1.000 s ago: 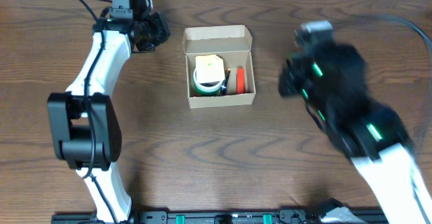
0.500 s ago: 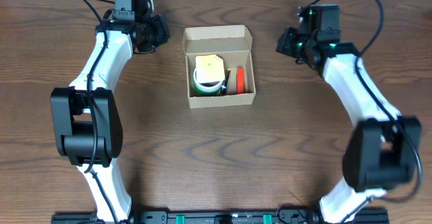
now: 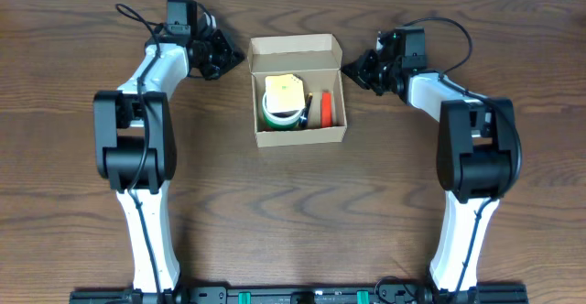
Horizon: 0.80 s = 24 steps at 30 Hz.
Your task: Pack container
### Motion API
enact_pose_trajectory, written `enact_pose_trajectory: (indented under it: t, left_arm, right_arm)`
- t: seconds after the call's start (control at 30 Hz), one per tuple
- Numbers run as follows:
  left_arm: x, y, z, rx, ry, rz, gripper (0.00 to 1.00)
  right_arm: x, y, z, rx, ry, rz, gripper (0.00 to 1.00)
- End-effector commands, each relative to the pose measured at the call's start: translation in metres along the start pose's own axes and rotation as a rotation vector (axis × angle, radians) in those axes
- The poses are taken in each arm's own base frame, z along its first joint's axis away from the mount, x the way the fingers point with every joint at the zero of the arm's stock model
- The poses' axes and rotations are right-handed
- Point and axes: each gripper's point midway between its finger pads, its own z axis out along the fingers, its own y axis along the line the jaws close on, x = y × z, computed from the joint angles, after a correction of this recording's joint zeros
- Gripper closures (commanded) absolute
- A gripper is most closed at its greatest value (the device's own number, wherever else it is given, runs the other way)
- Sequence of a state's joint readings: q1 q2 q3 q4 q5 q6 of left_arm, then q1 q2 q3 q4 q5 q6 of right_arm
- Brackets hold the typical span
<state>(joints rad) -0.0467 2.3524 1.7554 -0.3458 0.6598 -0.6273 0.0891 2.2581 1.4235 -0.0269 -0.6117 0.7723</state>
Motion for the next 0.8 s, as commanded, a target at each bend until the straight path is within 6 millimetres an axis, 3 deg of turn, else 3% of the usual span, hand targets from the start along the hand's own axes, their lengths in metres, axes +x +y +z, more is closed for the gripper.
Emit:
enact_pose_trajectory:
  t: [0.0, 0.13, 0.4, 0.77]
  left_arm:
    - [-0.004, -0.023, -0.002, 0.088, 0.039, -0.035, 0.95]
    - [-0.001, -0.024, -0.001, 0.095, 0.054, -0.050, 0.94]
    - [0.010, -0.048, -0.007, 0.224, 0.138, -0.052, 0.94]
    - [-0.001, -0.102, -0.037, 0.460, 0.149, 0.112, 0.95]
  right_arm:
    - [0.001, 0.023, 0.014, -0.077, 0.050, 0.026, 0.98]
    - [0.000, 0.034, 0.025, -0.095, 0.057, 0.007, 0.99]
    - [-0.006, 0.064, 0.021, -0.192, 0.059, -0.055, 0.98]
    - [-0.009, 0.099, -0.003, -0.418, 0.109, -0.209, 0.98]
